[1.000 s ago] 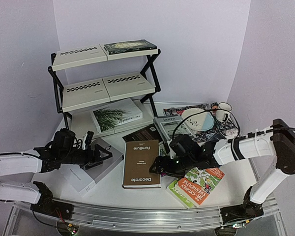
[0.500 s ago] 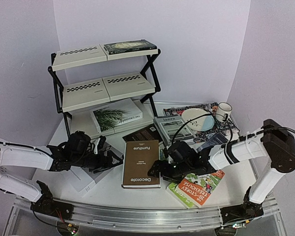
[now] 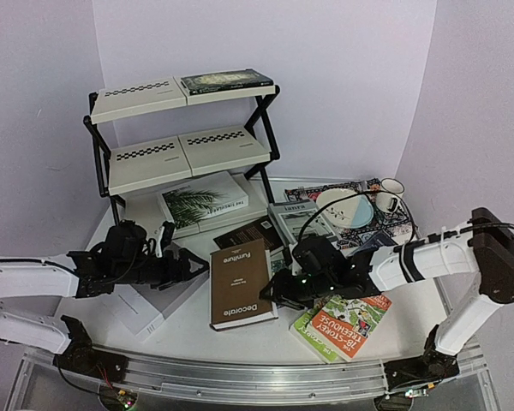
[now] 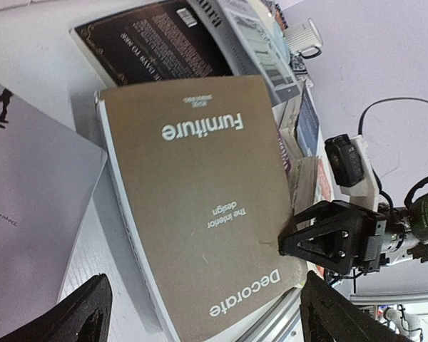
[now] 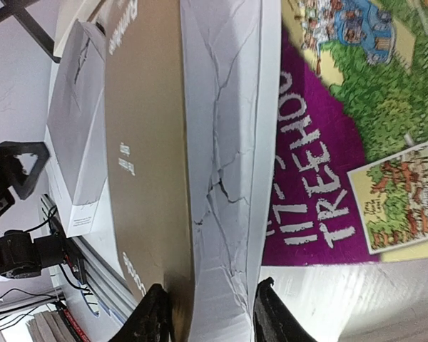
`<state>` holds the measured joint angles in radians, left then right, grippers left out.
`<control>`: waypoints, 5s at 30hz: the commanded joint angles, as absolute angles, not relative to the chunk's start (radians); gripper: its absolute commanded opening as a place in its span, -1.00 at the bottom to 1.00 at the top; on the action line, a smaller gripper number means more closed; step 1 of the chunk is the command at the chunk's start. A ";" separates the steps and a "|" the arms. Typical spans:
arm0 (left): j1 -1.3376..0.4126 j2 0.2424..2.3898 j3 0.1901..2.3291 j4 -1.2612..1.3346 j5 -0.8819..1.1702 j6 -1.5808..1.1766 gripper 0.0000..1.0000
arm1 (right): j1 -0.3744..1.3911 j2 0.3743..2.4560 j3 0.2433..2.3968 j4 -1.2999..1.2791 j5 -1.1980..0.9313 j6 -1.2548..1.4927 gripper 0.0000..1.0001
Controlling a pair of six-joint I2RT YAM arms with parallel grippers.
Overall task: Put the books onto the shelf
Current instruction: Pick up the book from the book pile, then pass from the right arm to the left, then pass from the left arm to the right
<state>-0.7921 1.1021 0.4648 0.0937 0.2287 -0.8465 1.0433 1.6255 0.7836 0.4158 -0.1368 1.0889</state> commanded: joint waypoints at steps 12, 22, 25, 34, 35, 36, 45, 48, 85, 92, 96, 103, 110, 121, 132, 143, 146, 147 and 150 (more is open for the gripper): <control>-0.737 1.001 0.667 -0.182 0.156 -0.682 0.93 | 1.017 1.480 1.080 -0.169 -0.056 0.772 -0.63; -0.647 1.155 0.799 -0.080 0.445 -0.430 0.99 | 0.876 1.420 1.208 -0.337 -0.376 0.546 -0.59; -0.619 1.199 0.833 -0.067 0.552 -0.362 1.00 | 0.840 1.418 1.245 -0.363 -0.453 0.493 -0.51; -0.562 1.335 0.909 -0.041 0.658 -0.302 0.99 | 0.824 1.465 1.351 -0.433 -0.546 0.379 -0.52; -0.556 1.350 0.914 -0.042 0.673 -0.302 0.99 | 0.823 1.463 1.354 -0.433 -0.552 0.379 -0.52; -0.548 1.361 0.918 -0.043 0.690 -0.304 0.99 | 0.823 1.462 1.358 -0.433 -0.560 0.378 -0.52; -0.485 1.425 0.950 -0.032 1.009 -0.384 0.99 | 0.824 1.440 1.389 -0.431 -0.632 0.348 -0.53; -0.485 1.418 0.954 -0.025 1.075 -0.438 0.99 | 0.823 1.437 1.388 -0.428 -0.646 0.332 -0.53; -0.485 1.305 0.887 -0.009 1.037 -0.727 -0.25 | 0.792 1.539 1.474 -0.391 -0.341 0.273 0.84; -0.485 1.265 0.857 -0.012 0.815 -0.857 -0.30 | 0.796 1.490 1.455 -0.394 -0.225 0.306 0.96; -0.485 1.188 0.811 -0.003 0.618 -1.008 -0.30 | 0.859 1.458 1.434 -0.389 -0.102 0.282 0.96; -0.485 1.041 0.750 0.041 0.432 -1.218 -0.26 | 1.060 1.497 1.489 -0.407 0.214 0.155 0.96; -0.485 0.895 0.660 0.124 0.333 -1.412 -0.28 | 1.103 1.528 1.545 -0.337 0.235 0.339 0.97; -0.485 0.785 0.654 0.157 0.245 -1.501 -0.28 | 1.110 1.509 1.417 -0.004 0.158 0.915 0.96; -0.484 0.799 0.715 0.165 0.205 -1.488 -0.35 | 1.198 1.609 1.296 0.478 0.355 1.286 0.97; -0.485 0.789 0.717 0.212 0.157 -1.553 -0.43 | 1.243 1.715 1.331 0.681 0.484 1.370 0.97; -0.485 0.800 0.717 0.235 0.170 -1.567 -0.44 | 1.245 1.764 1.364 0.713 0.487 1.407 0.93; -0.485 0.801 0.716 0.243 0.172 -1.572 -0.44 | 1.246 1.777 1.378 0.722 0.485 1.414 0.91; -0.485 0.805 0.716 0.261 0.179 -1.574 -0.44 | 1.248 1.807 1.414 0.748 0.481 1.414 0.87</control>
